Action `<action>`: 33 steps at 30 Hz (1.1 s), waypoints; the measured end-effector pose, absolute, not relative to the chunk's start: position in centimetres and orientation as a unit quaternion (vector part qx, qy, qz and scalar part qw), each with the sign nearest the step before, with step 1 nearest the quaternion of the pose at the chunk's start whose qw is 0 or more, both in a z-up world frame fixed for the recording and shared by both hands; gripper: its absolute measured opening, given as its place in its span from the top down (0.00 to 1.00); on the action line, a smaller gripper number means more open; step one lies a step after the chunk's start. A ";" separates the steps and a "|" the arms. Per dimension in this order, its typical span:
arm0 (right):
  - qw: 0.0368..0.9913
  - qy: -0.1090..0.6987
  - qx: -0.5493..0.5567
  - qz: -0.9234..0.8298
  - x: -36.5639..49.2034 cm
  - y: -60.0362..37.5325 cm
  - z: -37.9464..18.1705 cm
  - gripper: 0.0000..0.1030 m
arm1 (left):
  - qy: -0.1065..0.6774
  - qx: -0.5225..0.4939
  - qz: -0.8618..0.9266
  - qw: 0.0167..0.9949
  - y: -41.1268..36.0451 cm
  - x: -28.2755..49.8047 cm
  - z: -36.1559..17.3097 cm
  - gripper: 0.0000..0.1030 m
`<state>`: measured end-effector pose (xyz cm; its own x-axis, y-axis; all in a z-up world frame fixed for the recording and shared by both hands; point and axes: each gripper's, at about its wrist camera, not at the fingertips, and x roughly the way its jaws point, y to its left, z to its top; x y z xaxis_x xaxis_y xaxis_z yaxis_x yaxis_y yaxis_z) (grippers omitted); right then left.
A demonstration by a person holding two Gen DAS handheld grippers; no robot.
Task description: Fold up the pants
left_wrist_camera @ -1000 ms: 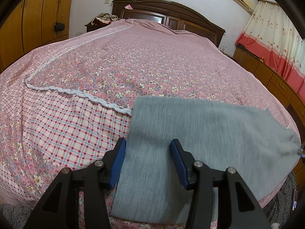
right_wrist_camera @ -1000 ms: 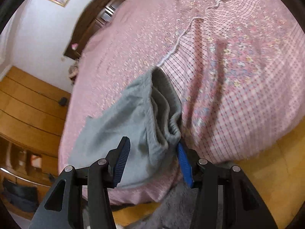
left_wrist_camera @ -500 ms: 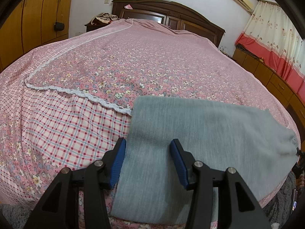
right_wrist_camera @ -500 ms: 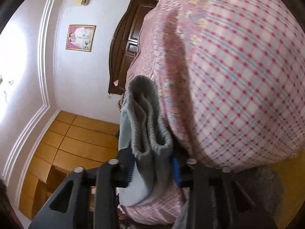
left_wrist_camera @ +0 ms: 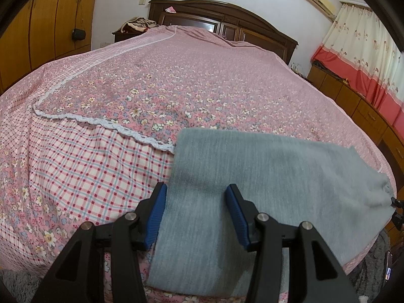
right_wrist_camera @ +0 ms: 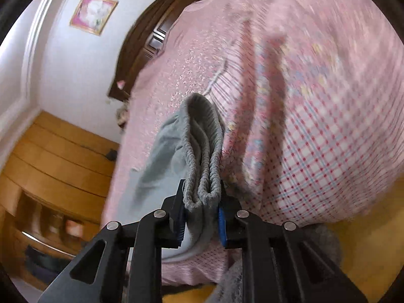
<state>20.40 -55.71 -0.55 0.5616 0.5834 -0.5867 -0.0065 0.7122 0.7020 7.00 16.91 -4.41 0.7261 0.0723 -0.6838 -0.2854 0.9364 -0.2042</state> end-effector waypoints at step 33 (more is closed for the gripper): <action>0.852 0.270 -0.223 0.390 10.7 2.4 8.9 0.82 | 0.274 -0.298 0.128 0.905 22.5 -2.6 -0.7 0.50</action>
<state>10.66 2.40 8.89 0.5498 0.5435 -0.6343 -0.7848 0.5962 -0.1695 -2.58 22.47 -0.74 0.8166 0.0690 -0.5731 -0.3961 0.7891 -0.4695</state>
